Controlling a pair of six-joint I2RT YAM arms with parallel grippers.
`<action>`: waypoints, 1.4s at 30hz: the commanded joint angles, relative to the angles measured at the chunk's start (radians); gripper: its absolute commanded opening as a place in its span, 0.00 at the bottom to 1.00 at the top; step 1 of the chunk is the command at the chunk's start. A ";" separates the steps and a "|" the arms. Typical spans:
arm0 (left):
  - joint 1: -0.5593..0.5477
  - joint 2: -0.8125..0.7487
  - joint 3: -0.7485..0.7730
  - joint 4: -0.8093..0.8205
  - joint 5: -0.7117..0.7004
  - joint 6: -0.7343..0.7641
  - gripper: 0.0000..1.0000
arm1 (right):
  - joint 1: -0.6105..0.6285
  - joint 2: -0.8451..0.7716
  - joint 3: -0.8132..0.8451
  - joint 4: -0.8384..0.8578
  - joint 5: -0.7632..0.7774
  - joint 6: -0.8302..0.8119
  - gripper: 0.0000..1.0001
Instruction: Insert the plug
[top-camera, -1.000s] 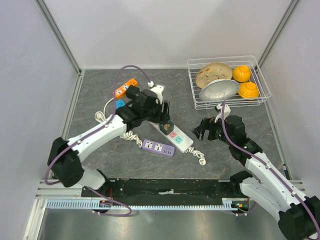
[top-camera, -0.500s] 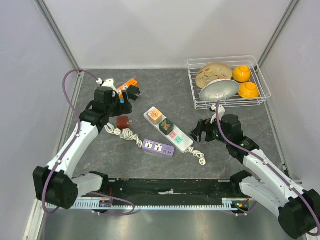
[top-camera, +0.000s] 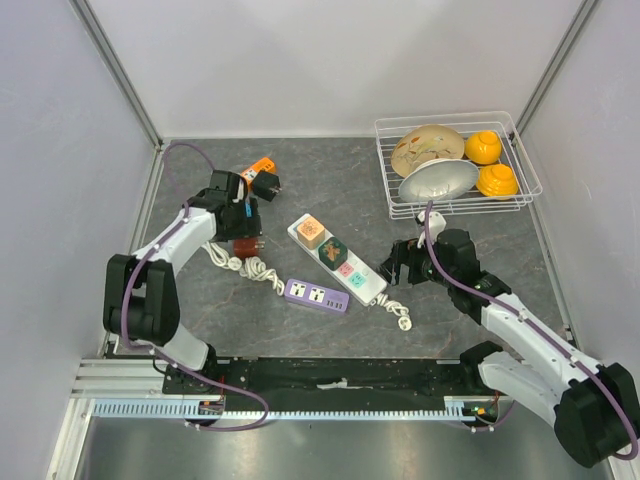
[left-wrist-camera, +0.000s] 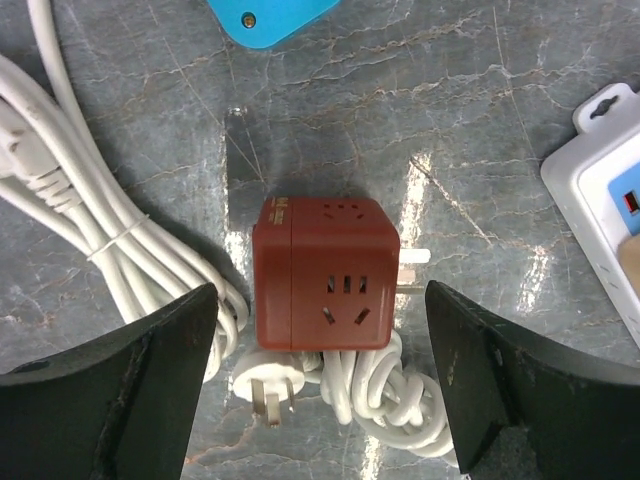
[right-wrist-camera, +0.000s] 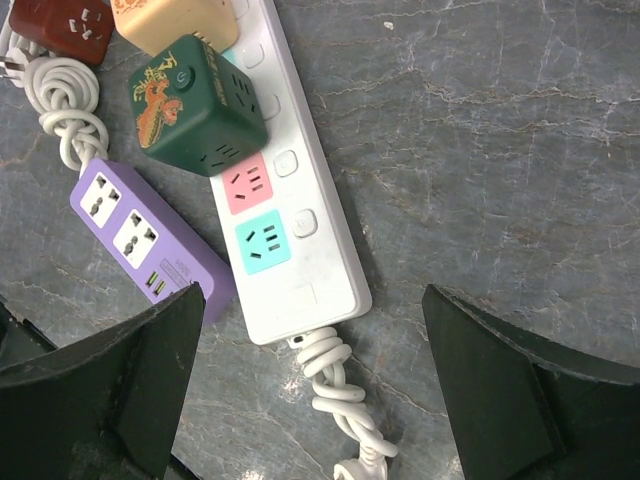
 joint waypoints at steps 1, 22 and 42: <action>0.004 0.052 0.065 -0.015 0.059 0.042 0.89 | 0.004 0.016 -0.008 0.066 0.015 0.015 0.98; 0.000 0.106 0.082 -0.049 0.137 0.060 0.34 | 0.004 -0.013 -0.040 0.087 0.018 0.025 0.98; -0.377 -0.623 -0.237 0.543 0.258 0.062 0.02 | 0.100 -0.087 -0.034 0.357 0.013 0.589 0.98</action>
